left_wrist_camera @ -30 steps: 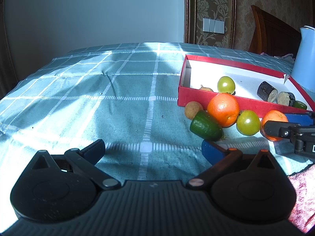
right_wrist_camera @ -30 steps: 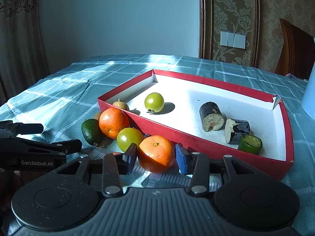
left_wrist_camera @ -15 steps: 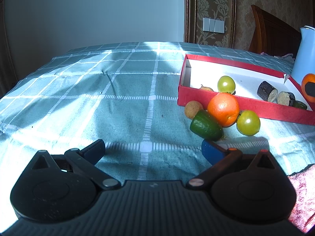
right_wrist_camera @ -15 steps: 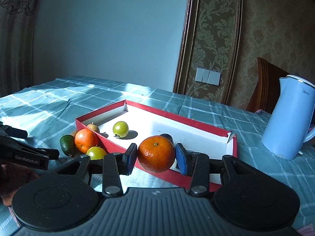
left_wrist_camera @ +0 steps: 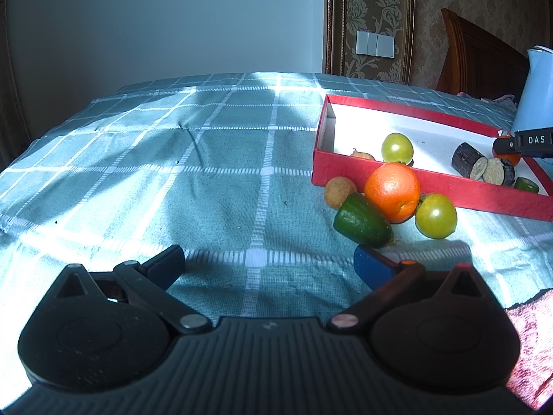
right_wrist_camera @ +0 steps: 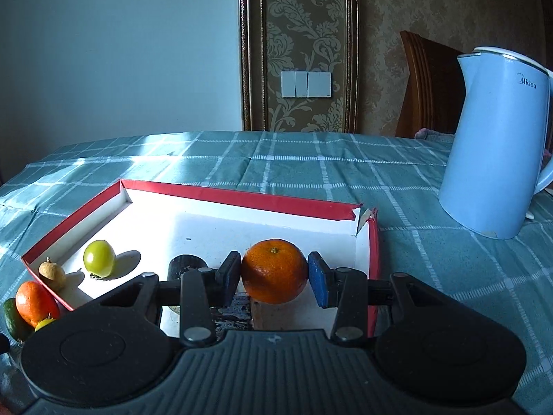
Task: Organize fruits
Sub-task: 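Lift the tangerine with the right tool and carry it over the box, then lower the tangerine into the box and open the right tool, then withdraw the open right tool from the box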
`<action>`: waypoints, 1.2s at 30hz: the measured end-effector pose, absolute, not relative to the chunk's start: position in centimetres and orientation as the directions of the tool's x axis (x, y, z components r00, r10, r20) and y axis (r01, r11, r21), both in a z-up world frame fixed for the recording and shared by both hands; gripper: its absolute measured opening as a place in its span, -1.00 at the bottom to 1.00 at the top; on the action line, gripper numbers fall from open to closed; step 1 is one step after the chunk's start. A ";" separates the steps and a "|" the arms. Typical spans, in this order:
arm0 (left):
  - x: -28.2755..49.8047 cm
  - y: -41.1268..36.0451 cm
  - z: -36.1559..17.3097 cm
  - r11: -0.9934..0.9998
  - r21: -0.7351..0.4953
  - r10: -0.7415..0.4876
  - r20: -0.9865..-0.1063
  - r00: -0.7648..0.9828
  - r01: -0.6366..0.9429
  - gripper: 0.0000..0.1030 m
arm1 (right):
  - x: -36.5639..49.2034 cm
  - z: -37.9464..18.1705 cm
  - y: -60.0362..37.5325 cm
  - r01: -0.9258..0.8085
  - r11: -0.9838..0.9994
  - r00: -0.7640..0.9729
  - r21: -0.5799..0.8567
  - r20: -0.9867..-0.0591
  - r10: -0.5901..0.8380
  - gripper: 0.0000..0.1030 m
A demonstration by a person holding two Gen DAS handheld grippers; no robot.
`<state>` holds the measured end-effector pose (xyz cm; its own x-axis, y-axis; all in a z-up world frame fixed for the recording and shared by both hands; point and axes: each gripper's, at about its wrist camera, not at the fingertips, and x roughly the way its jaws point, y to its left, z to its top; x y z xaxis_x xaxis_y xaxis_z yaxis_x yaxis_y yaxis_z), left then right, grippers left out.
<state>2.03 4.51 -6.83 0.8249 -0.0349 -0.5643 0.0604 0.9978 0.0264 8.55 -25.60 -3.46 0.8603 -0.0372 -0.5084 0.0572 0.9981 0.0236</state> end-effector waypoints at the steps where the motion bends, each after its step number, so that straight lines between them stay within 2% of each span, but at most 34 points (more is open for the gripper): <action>1: 2.0 4.5 -6.8 0.998 0.026 -0.035 -0.564 0.825 0.060 1.00 | 9.0 -3.7 -25.8 0.065 0.997 0.854 0.038 -0.519 -0.036 -0.19; 5: 2.0 4.5 -6.8 0.998 0.026 -0.035 -0.565 0.825 0.060 1.00 | 10.3 -4.7 -26.6 0.103 0.992 0.837 0.067 -0.545 -0.050 -0.19; 17: 2.0 4.5 -6.9 0.998 0.025 -0.035 -0.565 0.824 0.060 1.00 | 10.0 -4.5 -26.8 0.107 0.991 0.837 0.077 -0.545 -0.048 -0.17; 20: 2.1 4.5 -6.9 0.998 0.025 -0.036 -0.566 0.823 0.061 1.00 | 8.9 -4.0 -27.1 0.115 0.989 0.854 0.094 -0.517 -0.050 0.04; 21: 2.1 4.5 -7.0 0.998 0.024 -0.036 -0.566 0.823 0.060 1.00 | 8.2 -3.6 -27.2 0.118 0.988 0.865 0.102 -0.499 -0.052 0.21; 23: 2.1 4.5 -7.0 0.998 0.023 -0.037 -0.566 0.823 0.060 1.00 | 6.9 -2.9 -27.2 0.112 0.987 0.878 0.114 -0.477 -0.045 0.27; 29: 2.0 4.5 -7.0 0.998 0.025 -0.035 -0.566 0.824 0.060 1.00 | 1.4 -2.5 -25.7 -0.021 0.987 0.894 0.157 -0.439 0.089 0.27; 36: 2.0 4.5 -7.0 0.998 0.026 -0.035 -0.565 0.825 0.060 1.00 | -2.7 -4.0 -21.6 -0.214 0.976 0.865 0.046 -0.456 0.211 0.27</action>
<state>1.99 4.48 -7.02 0.8247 -0.0348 -0.5645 0.0603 0.9978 0.0265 -2.69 -21.65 -3.97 0.8648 0.2110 -0.4557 -0.2139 0.9758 0.0459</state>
